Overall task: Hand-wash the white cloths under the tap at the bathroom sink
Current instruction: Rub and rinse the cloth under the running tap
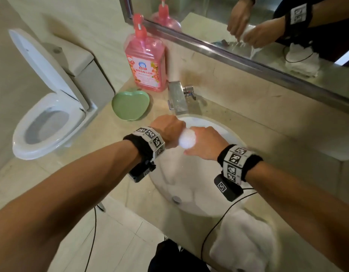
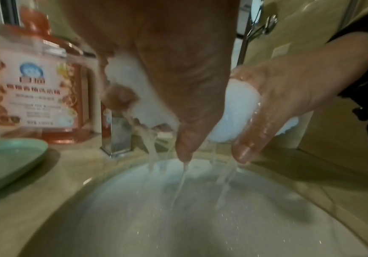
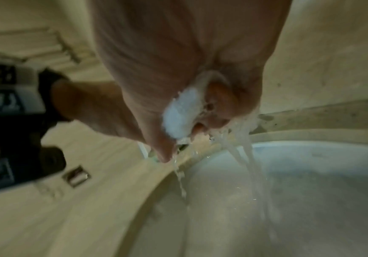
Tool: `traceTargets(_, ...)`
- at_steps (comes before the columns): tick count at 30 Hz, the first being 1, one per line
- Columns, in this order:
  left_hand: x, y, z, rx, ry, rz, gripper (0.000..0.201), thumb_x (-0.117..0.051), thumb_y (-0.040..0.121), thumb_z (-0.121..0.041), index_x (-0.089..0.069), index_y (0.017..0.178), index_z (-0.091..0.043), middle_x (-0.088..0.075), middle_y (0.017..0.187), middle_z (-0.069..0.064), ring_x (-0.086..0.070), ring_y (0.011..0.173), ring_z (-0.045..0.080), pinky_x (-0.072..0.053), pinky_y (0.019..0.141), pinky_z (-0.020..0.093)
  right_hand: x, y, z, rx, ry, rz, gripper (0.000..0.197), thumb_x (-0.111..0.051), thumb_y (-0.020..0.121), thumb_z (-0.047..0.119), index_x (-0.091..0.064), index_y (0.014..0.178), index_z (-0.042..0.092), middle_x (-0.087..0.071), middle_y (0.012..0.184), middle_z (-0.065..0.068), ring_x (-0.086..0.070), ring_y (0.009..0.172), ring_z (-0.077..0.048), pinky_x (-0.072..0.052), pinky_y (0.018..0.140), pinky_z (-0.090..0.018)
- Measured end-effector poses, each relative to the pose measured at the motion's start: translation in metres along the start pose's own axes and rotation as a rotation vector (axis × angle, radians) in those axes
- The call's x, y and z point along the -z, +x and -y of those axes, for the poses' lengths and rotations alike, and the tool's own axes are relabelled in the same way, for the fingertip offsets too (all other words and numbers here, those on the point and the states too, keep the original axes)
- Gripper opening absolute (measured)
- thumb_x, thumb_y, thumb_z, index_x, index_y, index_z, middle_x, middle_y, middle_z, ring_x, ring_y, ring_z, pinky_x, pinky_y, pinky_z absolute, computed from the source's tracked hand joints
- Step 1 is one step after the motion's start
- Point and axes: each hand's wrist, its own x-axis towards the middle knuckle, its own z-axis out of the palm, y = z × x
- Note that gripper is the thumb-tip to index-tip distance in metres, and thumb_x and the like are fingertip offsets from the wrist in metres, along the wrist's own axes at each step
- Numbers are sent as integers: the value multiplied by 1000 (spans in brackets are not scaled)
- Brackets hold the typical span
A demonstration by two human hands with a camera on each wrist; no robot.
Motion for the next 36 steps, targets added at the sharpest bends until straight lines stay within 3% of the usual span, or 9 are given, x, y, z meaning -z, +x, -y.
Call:
traceTargets(3,-28,7,-12,105,8,128,13,-67,75,-20,-66,87,-26,-53,68,-3,-62,66,21,-50,61,29,-23,1,-7,87,-264,-46,36,-66,82,39,-58,109,17,-69,99,-12,-65,88,-35,-46,68,-35)
traceTargets(7,-67,15,-13,98,-113,223,14,-64,79,-32,-53,76,-25,-51,72,-4,-59,74,22,-43,61,31,-44,4,-17,172,-515,-25,24,-64,87,24,-56,108,15,-69,96,-8,-67,85,-30,-36,64,-32)
traceTargets(11,-84,24,-16,116,-271,315,10,-63,83,-29,-61,87,-20,-59,81,0,-58,75,22,-43,65,29,-49,11,-25,216,-580,-19,25,-63,87,21,-55,109,13,-69,95,-9,-68,84,-32,-36,63,-33)
traceTargets(17,-61,28,4,102,-656,452,51,-78,73,-28,-56,117,-14,-68,93,5,-65,71,21,-51,53,27,-28,17,-28,236,-262,1,56,-72,79,29,-48,130,28,-59,108,-3,-62,85,-28,-49,70,-39)
traceTargets(21,-41,14,16,47,-462,80,76,-84,68,-45,-48,131,-24,-56,123,2,-60,104,24,-52,86,38,-6,16,-23,-8,141,98,49,-74,78,33,-59,124,26,-67,110,-3,-62,88,-23,-48,70,-31)
traceTargets(24,-34,-5,19,-101,-290,-220,85,-80,69,-46,-37,141,-33,-44,138,1,-49,120,26,-54,86,44,10,12,-17,-199,613,135,35,-77,76,22,-65,108,16,-70,93,-5,-68,70,-19,-56,56,-30)
traceTargets(27,-26,-12,10,-107,-74,-252,97,-81,62,-54,-35,143,-28,-42,136,5,-39,120,29,-50,91,42,21,6,-9,-237,850,228,31,-80,75,19,-68,102,12,-68,78,-4,-63,63,-16,-50,50,-27)
traceTargets(32,2,-11,3,-108,-36,-308,35,-66,81,-27,-55,110,-10,-52,108,12,-51,89,32,-52,68,48,28,-7,1,-214,863,374,44,-88,69,21,-68,108,12,-67,75,-1,-59,60,-13,-43,48,-26)
traceTargets(36,14,-11,2,-243,8,-235,29,-61,75,-7,-59,104,-8,-58,100,10,-57,81,32,-47,63,40,29,-15,1,-173,799,371,38,-86,69,19,-67,102,14,-66,66,2,-56,56,-15,-39,45,-24)
